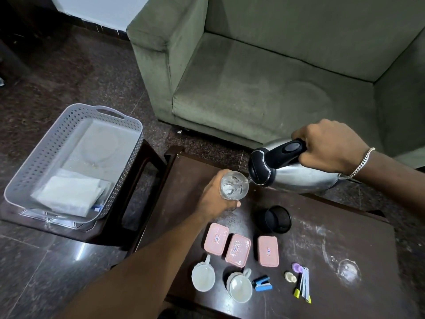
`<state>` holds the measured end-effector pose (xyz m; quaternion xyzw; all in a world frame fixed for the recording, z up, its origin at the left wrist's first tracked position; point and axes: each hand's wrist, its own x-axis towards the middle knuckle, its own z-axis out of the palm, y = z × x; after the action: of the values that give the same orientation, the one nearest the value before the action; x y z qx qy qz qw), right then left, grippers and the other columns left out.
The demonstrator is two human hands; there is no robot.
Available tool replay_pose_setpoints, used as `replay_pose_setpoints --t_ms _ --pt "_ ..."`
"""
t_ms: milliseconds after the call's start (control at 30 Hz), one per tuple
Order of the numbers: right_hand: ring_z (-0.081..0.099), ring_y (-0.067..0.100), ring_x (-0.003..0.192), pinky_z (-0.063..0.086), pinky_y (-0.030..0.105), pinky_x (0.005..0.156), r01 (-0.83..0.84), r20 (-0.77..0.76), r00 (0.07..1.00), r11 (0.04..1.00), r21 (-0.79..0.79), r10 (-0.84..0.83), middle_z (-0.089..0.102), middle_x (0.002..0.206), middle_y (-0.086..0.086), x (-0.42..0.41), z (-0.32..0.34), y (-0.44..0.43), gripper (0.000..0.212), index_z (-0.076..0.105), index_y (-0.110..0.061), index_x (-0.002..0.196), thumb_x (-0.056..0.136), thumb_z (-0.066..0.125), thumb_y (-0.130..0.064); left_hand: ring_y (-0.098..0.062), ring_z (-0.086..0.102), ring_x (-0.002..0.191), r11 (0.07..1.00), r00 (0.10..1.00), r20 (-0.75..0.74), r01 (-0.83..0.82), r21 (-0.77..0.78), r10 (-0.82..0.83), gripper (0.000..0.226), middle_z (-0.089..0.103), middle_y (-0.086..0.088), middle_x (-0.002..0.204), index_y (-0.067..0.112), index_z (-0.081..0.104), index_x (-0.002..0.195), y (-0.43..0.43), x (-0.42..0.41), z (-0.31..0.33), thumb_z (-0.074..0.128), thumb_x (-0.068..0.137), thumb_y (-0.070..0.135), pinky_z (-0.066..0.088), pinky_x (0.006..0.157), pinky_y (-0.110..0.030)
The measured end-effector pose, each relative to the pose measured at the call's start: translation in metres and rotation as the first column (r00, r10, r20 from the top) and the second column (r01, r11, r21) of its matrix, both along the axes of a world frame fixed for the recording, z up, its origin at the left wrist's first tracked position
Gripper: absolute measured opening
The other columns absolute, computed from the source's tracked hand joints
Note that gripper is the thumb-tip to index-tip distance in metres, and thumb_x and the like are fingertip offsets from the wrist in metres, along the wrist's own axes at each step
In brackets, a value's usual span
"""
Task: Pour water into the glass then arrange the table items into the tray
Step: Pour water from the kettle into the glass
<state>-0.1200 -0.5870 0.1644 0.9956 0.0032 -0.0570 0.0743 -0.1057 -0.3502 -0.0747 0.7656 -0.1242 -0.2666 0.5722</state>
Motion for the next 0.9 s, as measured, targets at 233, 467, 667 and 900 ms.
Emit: replay_pose_setpoints --t_ms 233,467,667,900 --pt "0.059 0.040 0.061 0.039 0.030 0.053 0.016 -0.043 0.999 1.000 -0.025 -0.017 0.056 0.059 0.008 -0.004 0.002 0.004 0.015 0.046 -0.023 0.061 0.053 0.039 -0.034 -0.016 0.064 0.114 0.999 0.999 0.030 0.030 0.040 -0.031 0.092 0.067 0.010 0.121 0.039 0.051 0.129 0.003 -0.002 -0.002 0.095 0.051 0.020 0.053 0.102 -0.044" --pt "0.054 0.040 0.058 0.038 0.031 0.055 0.020 -0.031 0.999 1.000 -0.021 -0.021 0.059 0.062 0.011 -0.010 -0.005 0.007 0.013 0.041 -0.023 0.058 0.055 0.038 -0.035 -0.016 0.061 0.117 0.997 0.997 0.064 0.036 0.071 -0.041 0.093 0.061 0.006 0.126 0.045 0.049 0.128 0.003 -0.006 -0.007 0.093 0.048 0.026 0.050 0.104 -0.045" --pt "0.056 0.042 0.060 0.038 0.032 0.055 0.024 -0.036 0.999 0.999 -0.021 -0.025 0.064 0.066 0.015 -0.017 -0.009 0.008 0.008 0.038 -0.026 0.059 0.058 0.041 -0.034 -0.014 0.060 0.115 0.995 0.994 0.095 0.041 0.088 -0.049 0.093 0.058 0.005 0.126 0.040 0.049 0.130 0.005 -0.010 -0.015 0.093 0.048 0.029 0.050 0.104 -0.042" --pt "0.058 0.043 0.060 0.038 0.031 0.055 0.024 -0.016 1.000 0.999 -0.028 -0.025 0.064 0.067 0.016 -0.024 -0.015 0.007 0.018 0.049 -0.019 0.064 0.059 0.040 -0.034 -0.019 0.061 0.118 0.994 0.995 0.082 0.048 0.094 -0.055 0.095 0.062 0.005 0.128 0.032 0.050 0.134 0.002 -0.014 -0.024 0.096 0.051 0.021 0.049 0.105 -0.044"
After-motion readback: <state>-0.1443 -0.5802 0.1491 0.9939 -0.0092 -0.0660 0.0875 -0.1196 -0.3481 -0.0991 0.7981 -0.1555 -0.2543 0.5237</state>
